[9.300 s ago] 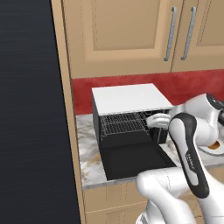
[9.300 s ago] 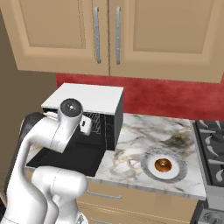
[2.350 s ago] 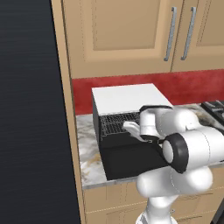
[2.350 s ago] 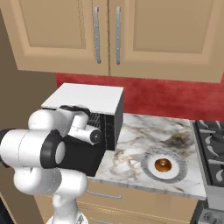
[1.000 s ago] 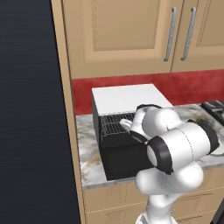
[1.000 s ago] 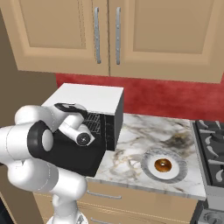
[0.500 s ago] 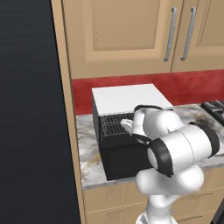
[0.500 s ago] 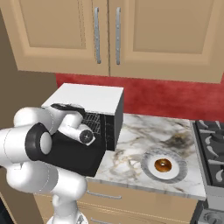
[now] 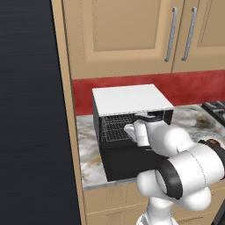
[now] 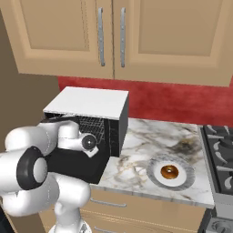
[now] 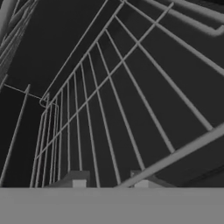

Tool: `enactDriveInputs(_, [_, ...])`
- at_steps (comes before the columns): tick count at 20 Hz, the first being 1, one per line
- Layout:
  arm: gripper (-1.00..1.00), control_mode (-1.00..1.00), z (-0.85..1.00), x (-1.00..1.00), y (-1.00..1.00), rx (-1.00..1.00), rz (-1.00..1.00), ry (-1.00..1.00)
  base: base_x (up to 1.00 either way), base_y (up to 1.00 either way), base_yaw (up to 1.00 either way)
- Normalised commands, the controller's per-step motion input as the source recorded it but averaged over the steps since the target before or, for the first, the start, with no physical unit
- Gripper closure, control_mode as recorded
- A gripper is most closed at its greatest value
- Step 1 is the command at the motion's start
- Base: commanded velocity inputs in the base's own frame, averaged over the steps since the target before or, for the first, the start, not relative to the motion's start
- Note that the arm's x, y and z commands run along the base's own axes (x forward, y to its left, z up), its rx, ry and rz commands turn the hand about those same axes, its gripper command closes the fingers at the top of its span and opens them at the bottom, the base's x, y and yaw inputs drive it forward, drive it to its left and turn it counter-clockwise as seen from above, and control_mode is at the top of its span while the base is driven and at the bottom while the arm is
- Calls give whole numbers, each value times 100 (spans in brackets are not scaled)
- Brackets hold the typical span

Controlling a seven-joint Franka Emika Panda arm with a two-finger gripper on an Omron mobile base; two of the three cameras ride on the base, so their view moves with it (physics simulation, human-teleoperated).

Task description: Pick up the bagel from the plate, place it on the toaster oven rack, close the door, and set the timer.

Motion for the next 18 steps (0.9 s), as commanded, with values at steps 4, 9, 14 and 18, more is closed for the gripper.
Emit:
enactDriveInputs(4, [100,-100,-16,-57,0,0,0,17,0,0,0])
enactDriveInputs(9, [100,-100,-12,-56,1,-1,0,20,0,0,0])
enactDriveInputs(14, [100,-100,-14,-58,4,-1,-2,23,0,0,0])
enactDriveInputs(18, [100,-100,-26,-72,1,-2,-3,23,0,0,0])
